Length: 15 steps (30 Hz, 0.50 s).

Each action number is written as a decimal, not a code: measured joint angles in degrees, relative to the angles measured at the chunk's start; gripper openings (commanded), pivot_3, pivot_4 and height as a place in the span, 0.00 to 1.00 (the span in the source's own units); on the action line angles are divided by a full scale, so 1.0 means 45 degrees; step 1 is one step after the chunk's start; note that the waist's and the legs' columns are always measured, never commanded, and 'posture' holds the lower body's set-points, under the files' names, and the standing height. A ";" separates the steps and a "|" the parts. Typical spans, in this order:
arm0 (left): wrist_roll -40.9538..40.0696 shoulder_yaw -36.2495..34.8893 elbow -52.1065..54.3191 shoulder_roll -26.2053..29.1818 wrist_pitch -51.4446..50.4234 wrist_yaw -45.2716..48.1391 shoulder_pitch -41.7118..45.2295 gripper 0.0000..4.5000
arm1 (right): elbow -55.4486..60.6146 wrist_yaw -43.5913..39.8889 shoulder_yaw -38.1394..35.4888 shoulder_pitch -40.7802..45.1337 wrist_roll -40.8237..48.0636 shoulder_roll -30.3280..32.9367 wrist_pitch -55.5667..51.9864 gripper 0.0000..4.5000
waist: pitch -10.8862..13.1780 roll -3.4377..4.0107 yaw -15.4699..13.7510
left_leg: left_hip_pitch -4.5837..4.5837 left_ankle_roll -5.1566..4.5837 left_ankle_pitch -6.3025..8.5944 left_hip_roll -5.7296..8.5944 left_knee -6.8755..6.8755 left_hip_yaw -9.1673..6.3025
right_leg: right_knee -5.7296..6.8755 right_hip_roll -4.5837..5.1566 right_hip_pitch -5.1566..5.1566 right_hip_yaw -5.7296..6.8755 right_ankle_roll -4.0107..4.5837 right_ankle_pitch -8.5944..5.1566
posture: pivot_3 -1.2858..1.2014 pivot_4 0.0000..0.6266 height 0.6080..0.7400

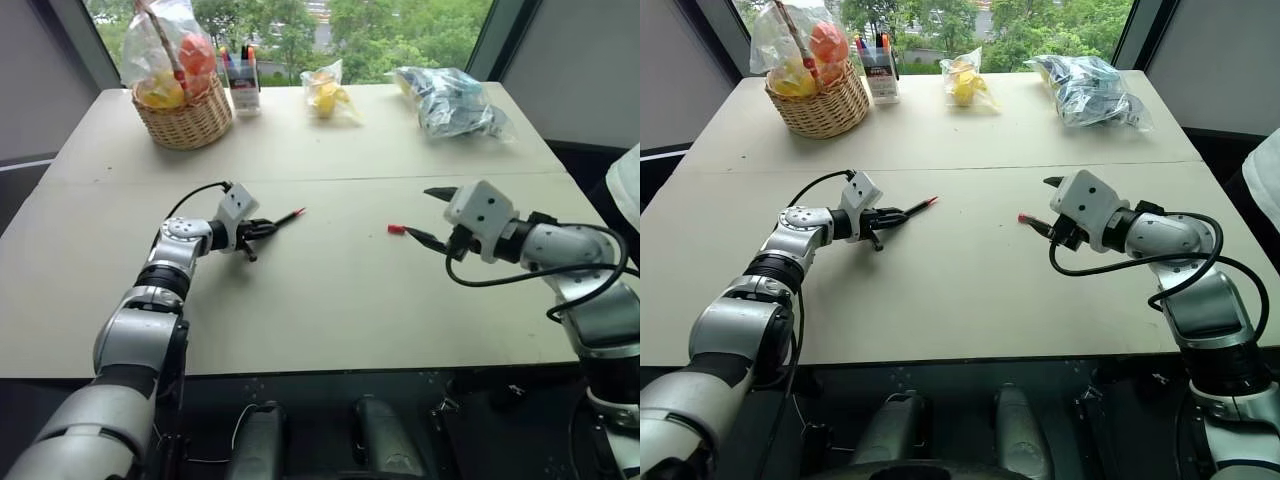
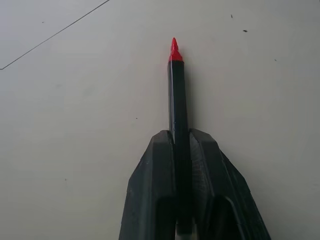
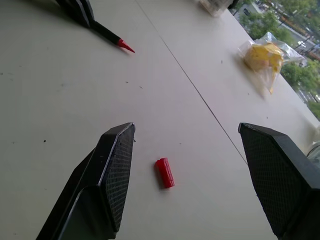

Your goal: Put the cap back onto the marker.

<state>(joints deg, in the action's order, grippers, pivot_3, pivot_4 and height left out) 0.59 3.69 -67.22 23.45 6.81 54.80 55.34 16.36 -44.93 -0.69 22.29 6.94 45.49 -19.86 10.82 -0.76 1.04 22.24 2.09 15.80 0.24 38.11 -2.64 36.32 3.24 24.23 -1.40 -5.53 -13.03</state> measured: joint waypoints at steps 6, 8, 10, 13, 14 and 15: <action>0.0027 0.0018 0.0186 0.0117 0.0055 0.0224 -0.0112 0.01 | -0.0194 -0.0084 0.0076 0.0030 0.0005 -0.0039 0.0142 0.76 | 0.0000 0.0000 0.0033 | 0.0000 0.0000 0.0000 -0.0001 0.0000 0.0001 | 0.0000 0.0000 0.0001 0.0000 0.0000 0.0000 | 0.52 0.24 1.00; 0.0021 0.0003 0.0301 0.0200 0.0123 0.0260 -0.0193 0.01 | -0.0467 -0.0128 0.0130 0.0065 0.0013 -0.0147 0.0267 0.76 | 0.0000 0.0000 0.0041 | 0.0000 0.0000 0.0000 -0.0002 -0.0001 0.0001 | 0.0000 -0.0001 0.0002 0.0000 0.0000 0.0000 | 0.52 0.24 1.00; -0.0018 -0.0036 0.0550 0.0305 0.0186 0.0376 -0.0353 0.01 | -0.0780 -0.0164 0.0187 0.0141 0.0036 -0.0331 0.0381 0.76 | 0.0000 0.0000 0.0036 | 0.0001 0.0000 0.0000 -0.0002 -0.0001 0.0001 | 0.0001 -0.0001 0.0003 -0.0001 0.0000 0.0000 | 0.52 0.24 1.00; -0.0333 -0.0196 0.1843 0.0610 -0.0220 0.0952 -0.1137 0.01 | -0.1986 -0.0393 0.0327 0.0453 0.0064 -0.0563 0.0917 0.76 | 0.0001 -0.0001 0.0014 | 0.0013 0.0000 0.0000 -0.0002 -0.0001 -0.0001 | -0.0001 0.0001 0.0008 0.0000 0.0000 0.0000 | 0.52 0.24 1.00; -0.0506 -0.0258 0.2397 0.0754 -0.0420 0.1097 -0.1458 0.01 | -0.2494 -0.0500 0.0372 0.0583 0.0064 -0.0659 0.1110 0.76 | 0.0003 -0.0004 0.0005 | 0.0016 0.0000 0.0000 -0.0003 0.0000 -0.0001 | -0.0001 0.0001 0.0011 -0.0001 0.0000 0.0000 | 0.52 0.24 1.00; -0.0589 -0.0281 0.2908 0.0839 -0.0645 0.1178 -0.1688 0.01 | -0.2911 -0.0592 0.0403 0.0628 0.0061 -0.0697 0.1292 0.76 | 0.0004 -0.0004 -0.0010 | 0.0021 0.0000 0.0000 -0.0003 0.0000 -0.0001 | -0.0003 0.0003 0.0016 -0.0001 0.0000 0.0000 | 0.52 0.24 1.00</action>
<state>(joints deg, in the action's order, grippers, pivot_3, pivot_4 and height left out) -2.06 2.42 -54.13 27.23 3.91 60.10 47.75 3.26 -47.59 1.13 25.12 7.22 42.35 -14.04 10.84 -0.78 1.00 22.34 2.09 15.80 0.23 38.11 -2.65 36.31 3.26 24.30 -1.41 -5.52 -13.02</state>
